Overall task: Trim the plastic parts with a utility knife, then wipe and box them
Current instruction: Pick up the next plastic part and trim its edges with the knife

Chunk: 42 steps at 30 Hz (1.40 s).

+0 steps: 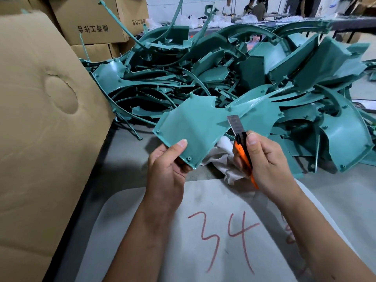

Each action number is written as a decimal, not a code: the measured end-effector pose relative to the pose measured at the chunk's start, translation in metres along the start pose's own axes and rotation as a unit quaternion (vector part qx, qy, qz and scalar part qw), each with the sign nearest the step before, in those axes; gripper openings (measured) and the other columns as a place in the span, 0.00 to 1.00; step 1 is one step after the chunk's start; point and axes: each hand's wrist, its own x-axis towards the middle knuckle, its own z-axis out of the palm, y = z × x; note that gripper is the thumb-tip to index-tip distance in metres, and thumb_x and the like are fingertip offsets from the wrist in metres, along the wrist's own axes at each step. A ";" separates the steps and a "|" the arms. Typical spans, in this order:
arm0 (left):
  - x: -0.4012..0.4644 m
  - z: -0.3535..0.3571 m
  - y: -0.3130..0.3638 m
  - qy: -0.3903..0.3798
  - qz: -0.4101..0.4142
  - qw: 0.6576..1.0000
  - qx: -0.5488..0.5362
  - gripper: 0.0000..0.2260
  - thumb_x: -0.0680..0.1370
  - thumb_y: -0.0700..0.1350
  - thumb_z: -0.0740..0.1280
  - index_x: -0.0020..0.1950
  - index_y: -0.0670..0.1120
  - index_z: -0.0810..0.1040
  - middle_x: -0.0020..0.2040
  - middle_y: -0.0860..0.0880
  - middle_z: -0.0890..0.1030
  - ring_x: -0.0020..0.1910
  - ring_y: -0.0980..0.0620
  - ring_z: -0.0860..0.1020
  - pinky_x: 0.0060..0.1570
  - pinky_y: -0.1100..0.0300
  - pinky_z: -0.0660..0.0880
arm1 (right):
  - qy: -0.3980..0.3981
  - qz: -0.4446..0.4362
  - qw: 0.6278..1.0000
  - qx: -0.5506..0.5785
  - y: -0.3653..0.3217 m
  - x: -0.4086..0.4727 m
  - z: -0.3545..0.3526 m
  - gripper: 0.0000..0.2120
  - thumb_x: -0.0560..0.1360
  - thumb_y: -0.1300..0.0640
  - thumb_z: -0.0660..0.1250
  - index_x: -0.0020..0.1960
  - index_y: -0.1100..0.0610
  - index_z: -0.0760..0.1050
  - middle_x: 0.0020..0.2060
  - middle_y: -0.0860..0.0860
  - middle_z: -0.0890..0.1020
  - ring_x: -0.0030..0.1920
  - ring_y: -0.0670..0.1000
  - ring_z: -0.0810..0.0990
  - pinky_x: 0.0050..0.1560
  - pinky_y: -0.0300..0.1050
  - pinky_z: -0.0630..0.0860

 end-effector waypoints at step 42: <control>0.000 0.005 0.001 0.038 -0.082 0.995 -0.041 0.12 0.69 0.39 0.69 0.52 0.43 0.79 0.40 0.48 0.83 0.30 0.57 0.78 0.23 0.68 0.69 | 0.257 -0.106 0.924 -0.263 0.009 0.000 -0.006 0.11 0.85 0.53 0.64 0.45 0.56 0.75 0.29 0.50 0.73 0.28 0.51 0.71 0.28 0.52 0.68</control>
